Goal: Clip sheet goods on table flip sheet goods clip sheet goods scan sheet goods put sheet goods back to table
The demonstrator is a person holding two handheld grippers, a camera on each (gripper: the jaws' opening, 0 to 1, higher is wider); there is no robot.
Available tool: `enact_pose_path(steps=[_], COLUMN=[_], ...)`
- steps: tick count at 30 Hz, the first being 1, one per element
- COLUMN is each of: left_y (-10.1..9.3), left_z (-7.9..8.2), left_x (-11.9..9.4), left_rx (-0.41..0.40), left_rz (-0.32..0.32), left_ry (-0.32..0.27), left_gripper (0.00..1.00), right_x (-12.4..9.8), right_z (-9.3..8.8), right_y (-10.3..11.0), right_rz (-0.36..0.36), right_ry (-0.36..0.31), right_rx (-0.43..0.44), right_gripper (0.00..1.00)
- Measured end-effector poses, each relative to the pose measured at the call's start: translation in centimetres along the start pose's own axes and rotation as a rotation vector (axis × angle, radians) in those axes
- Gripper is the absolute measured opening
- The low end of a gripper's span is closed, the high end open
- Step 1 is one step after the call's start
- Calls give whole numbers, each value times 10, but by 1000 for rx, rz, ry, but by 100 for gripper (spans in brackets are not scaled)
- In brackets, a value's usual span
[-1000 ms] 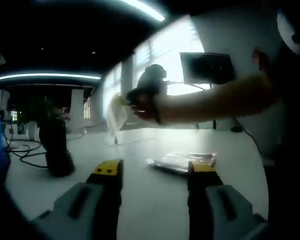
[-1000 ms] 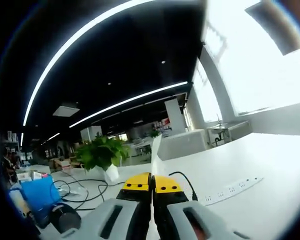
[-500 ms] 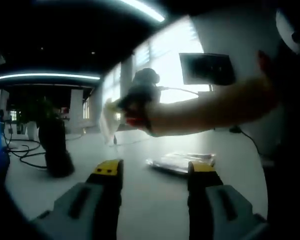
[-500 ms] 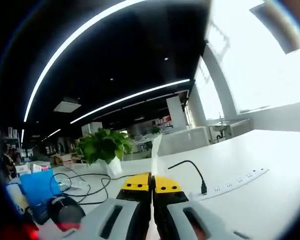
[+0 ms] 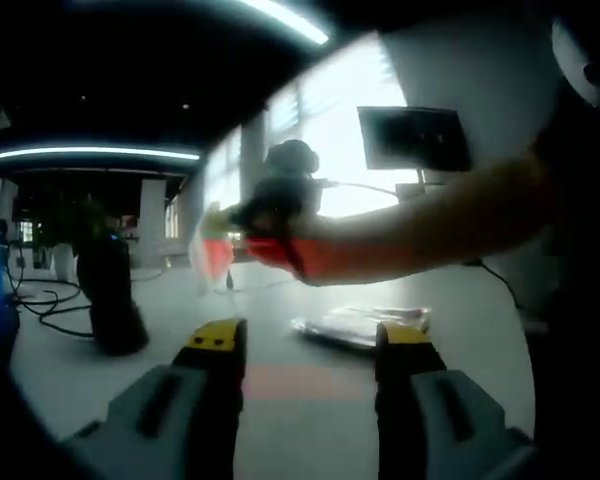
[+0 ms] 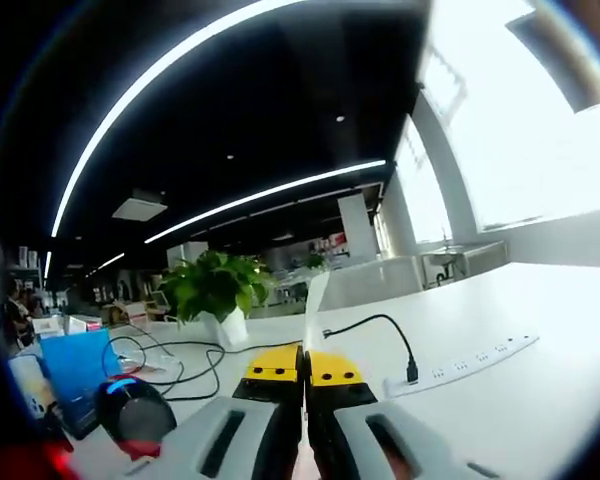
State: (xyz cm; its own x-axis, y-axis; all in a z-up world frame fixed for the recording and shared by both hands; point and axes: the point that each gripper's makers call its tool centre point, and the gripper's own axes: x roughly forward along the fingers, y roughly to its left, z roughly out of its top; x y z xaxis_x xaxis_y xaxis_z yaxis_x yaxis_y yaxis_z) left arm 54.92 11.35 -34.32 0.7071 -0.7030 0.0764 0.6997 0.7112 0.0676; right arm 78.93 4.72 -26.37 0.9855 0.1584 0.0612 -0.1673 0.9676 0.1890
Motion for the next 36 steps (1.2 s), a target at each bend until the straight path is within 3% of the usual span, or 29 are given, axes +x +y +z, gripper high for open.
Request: enact_pose_path(steps=[5,9,13,17,23,27,30,36], left_y=[0,1,0,0,4,5,4,4], left_z=[0,-1,-1,-1,-2,-2,-2,-3], left_x=[0,0,1,1,1,1,1,1], left_rx=[0,-1,-3,-1,2,-2,1,2], left_rz=[0,0,-3,-3,15,19,18,20], left_ry=[2,3,4,5,8,8,11,12], left_gripper=[44,44,44,44,44,44,44,44], right_x=[4,2,0,4,1,-2,-6,-10], right_z=[3,27,46,48,56,47,46,45], right_y=[-5,-4,-10,-18,-30,-31,-33,-32], right_rz=[9,39,57,80,95,113,113,124], right_ry=[0,-18,6,88,124,190,191,227], right_rx=[1,9,87,110,140,169,181,315], right_gripper=[0,0,0,0,0,0,0,0])
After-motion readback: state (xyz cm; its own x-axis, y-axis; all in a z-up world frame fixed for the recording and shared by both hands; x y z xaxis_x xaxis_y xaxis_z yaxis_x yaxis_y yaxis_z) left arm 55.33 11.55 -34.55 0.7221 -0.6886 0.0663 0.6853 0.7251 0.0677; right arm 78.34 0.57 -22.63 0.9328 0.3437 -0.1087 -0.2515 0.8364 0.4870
